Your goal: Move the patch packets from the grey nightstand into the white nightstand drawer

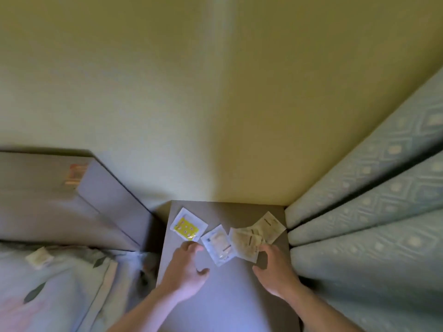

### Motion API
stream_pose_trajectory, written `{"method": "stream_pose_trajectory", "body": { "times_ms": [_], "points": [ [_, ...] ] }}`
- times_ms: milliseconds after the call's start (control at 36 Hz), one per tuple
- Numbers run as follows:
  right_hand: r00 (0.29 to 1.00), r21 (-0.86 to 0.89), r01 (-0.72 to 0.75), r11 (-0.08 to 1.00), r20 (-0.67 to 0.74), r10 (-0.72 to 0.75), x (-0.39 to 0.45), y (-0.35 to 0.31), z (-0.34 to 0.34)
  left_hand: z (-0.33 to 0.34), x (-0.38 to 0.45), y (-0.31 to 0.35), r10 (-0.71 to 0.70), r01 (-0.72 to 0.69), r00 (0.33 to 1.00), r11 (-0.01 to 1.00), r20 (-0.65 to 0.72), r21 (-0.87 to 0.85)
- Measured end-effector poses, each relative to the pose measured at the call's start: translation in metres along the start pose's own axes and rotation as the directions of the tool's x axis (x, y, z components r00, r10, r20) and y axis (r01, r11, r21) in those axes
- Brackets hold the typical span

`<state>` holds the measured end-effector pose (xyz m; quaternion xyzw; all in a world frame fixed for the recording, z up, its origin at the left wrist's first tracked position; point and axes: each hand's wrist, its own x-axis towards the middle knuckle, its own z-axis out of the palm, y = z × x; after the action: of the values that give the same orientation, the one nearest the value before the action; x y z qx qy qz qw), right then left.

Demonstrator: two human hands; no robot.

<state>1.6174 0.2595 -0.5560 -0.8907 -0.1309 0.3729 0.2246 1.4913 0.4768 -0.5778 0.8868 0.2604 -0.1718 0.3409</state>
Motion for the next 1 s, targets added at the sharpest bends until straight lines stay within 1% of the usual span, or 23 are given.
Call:
{"method": "stream_pose_trajectory", "body": {
  "times_ms": [139, 194, 250, 333, 417, 528, 639, 667, 722, 806, 833, 889, 945, 1000],
  "points": [
    [0.999, -0.057, 0.027, 0.998, -0.039, -0.029, 0.069, 0.012, 0.025, 0.039, 0.062, -0.015, -0.010, 0.012, 0.999, 0.999, -0.040, 0.045],
    [0.998, -0.060, 0.030, 0.998, -0.060, -0.033, 0.093, 0.020, 0.038, 0.054, 0.080, -0.021, 0.014, -0.010, 0.998, 0.998, -0.061, 0.066],
    [0.995, -0.058, 0.064, 0.996, -0.077, -0.069, 0.113, 0.029, 0.050, 0.067, 0.095, -0.026, 0.053, -0.046, 0.995, 0.995, -0.079, 0.087],
    [0.989, -0.125, 0.092, 0.988, -0.100, -0.105, 0.134, 0.034, 0.061, 0.086, 0.115, -0.033, 0.085, -0.070, 0.992, 0.987, -0.096, 0.145],
    [0.987, -0.184, 0.074, 0.980, -0.128, -0.098, 0.147, 0.042, 0.071, 0.097, 0.129, -0.036, 0.095, -0.069, 0.989, 0.974, -0.113, 0.214],
    [0.983, -0.232, 0.041, 0.972, -0.165, -0.081, 0.157, 0.048, 0.078, 0.104, 0.139, -0.037, 0.021, -0.002, 0.997, 0.973, -0.079, 0.232],
    [0.983, -0.235, 0.044, 0.971, -0.161, -0.084, 0.164, 0.048, 0.078, 0.104, 0.146, -0.034, -0.112, 0.115, 0.993, 0.990, -0.040, 0.086],
    [0.984, -0.246, 0.040, 0.968, -0.159, -0.081, 0.165, 0.049, 0.077, 0.103, 0.147, -0.033, -0.145, 0.146, 0.989, 0.987, -0.015, 0.066],
    [0.984, -0.258, 0.031, 0.966, -0.161, -0.075, 0.166, 0.049, 0.073, 0.099, 0.148, -0.032, -0.164, 0.164, 0.986, 0.985, 0.011, 0.055],
    [0.984, -0.282, 0.024, 0.959, -0.160, -0.072, 0.167, 0.050, 0.067, 0.087, 0.146, -0.038, -0.115, 0.116, 0.992, 0.993, -0.043, 0.037],
    [0.985, -0.302, 0.017, 0.953, -0.158, -0.068, 0.168, 0.051, 0.064, 0.082, 0.147, -0.043, -0.073, 0.078, 0.994, 0.995, -0.078, 0.057],
    [0.988, -0.354, 0.006, 0.935, -0.139, -0.059, 0.170, 0.051, 0.060, 0.071, 0.149, -0.053, -0.005, 0.028, 0.982, 0.993, -0.191, 0.119],
    [0.992, -0.415, 0.003, 0.910, -0.114, -0.055, 0.171, 0.050, 0.058, 0.060, 0.156, -0.065, -0.007, 0.050, 0.965, 0.986, -0.263, 0.158],
    [0.994, -0.458, 0.000, 0.889, -0.098, -0.050, 0.172, 0.049, 0.060, 0.053, 0.162, -0.075, -0.076, 0.120, 0.962, 0.980, -0.263, 0.157]
  ]
}}
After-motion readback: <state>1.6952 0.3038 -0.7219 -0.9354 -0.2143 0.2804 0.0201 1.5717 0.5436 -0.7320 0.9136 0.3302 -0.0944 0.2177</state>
